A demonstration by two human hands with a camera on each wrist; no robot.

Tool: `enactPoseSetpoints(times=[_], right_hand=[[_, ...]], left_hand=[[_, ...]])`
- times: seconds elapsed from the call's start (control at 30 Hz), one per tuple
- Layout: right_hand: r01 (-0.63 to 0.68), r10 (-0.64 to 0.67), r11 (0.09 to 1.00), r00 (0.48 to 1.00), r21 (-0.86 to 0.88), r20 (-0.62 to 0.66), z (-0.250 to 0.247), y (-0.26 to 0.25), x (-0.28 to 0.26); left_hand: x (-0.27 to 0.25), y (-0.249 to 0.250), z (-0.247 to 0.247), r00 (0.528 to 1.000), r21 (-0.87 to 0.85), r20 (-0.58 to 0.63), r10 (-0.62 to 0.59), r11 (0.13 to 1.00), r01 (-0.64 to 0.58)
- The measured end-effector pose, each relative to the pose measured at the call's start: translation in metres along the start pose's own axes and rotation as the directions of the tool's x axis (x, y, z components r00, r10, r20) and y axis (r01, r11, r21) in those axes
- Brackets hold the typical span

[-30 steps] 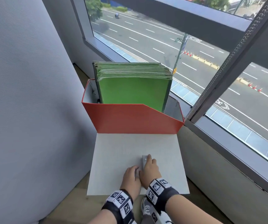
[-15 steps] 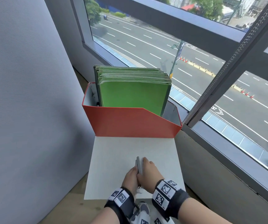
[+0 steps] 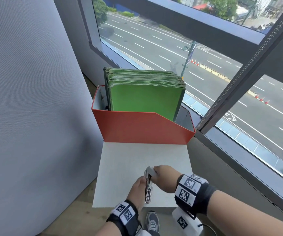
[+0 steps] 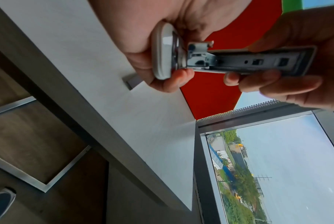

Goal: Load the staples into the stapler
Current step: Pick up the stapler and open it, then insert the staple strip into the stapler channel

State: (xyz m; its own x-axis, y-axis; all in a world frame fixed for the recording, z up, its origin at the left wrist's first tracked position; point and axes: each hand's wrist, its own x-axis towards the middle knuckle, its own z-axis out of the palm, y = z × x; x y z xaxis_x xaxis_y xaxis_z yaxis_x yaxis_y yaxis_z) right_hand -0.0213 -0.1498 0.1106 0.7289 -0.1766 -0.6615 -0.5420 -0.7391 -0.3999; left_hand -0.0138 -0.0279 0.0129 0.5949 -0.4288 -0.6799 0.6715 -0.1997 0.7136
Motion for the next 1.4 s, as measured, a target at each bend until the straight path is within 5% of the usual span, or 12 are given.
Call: enactPoseSetpoints(times=[0.23, 0.43, 0.7, 1.0, 1.07, 1.2, 1.4], right_hand=[[0.012, -0.004, 0.994, 0.997, 0.104, -0.076, -0.053, -0.012, 0.0], [0.062, -0.004, 0.947, 0.983, 0.315, -0.182, -0.071, -0.01, 0.024], [0.002, 0.056, 0.765, 0.996, 0.644, -0.07, -0.042, 0.011, 0.072], [0.042, 0.07, 0.609, 0.992, 0.792, -0.107, -0.004, 0.004, 0.083], [0.023, 0.079, 0.632, 0.992, 0.774, -0.094, 0.004, 0.005, 0.078], [-0.085, 0.146, 0.885, 0.984, 0.457, -0.099, 0.038, 0.011, 0.073], [-0.123, 0.164, 0.961, 0.974, 0.248, -0.153, 0.079, 0.007, 0.076]], left_hand=[[-0.007, 0.01, -0.006, 0.993, -0.091, 0.081, -0.083, 0.992, 0.091], [-0.011, 0.012, -0.018, 0.991, -0.109, 0.126, -0.04, 0.993, 0.054], [-0.017, 0.01, -0.029, 0.987, -0.172, 0.159, -0.015, 0.984, 0.042], [-0.018, 0.006, -0.042, 0.999, -0.104, -0.003, -0.047, 0.994, 0.047], [-0.013, 0.006, -0.046, 0.997, -0.132, -0.051, -0.064, 0.99, 0.057], [-0.006, 0.003, -0.055, 0.988, -0.197, -0.111, -0.108, 0.977, 0.085], [0.002, -0.005, -0.06, 0.976, -0.289, -0.146, -0.159, 0.951, 0.112]])
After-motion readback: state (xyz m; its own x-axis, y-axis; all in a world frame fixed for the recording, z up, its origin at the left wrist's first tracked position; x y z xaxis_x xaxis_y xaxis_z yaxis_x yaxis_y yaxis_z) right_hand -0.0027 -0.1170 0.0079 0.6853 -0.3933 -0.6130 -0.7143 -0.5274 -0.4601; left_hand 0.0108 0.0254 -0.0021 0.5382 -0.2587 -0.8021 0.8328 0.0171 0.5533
